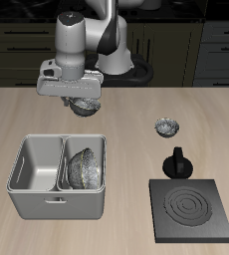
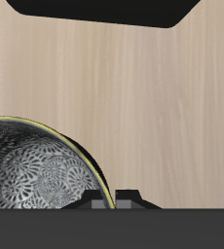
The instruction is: Place the largest bowl in the left side of the drainer and the medium bowl in the right side
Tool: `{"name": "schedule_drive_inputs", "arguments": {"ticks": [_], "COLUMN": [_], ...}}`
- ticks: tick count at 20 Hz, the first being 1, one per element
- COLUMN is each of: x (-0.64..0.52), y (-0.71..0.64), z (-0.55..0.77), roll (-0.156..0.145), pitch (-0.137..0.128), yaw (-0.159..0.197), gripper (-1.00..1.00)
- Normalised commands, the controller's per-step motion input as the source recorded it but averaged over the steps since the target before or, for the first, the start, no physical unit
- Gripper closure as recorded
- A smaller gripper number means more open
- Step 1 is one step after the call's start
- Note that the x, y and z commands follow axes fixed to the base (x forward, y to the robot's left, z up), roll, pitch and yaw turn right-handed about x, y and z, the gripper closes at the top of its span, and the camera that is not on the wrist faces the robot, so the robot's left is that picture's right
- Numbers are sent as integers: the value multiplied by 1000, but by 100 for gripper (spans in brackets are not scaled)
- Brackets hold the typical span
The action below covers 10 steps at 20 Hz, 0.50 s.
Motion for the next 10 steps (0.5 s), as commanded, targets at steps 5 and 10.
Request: {"name": "schedule_drive_inputs", "arguments": {"ticks": [5, 10], "x": [357, 357], "y": [-462, -200], "z": [703, 351], "roll": [-24, 8], "pitch": [-18, 19], "yaw": [-16, -13], "gripper": [100, 100]}}
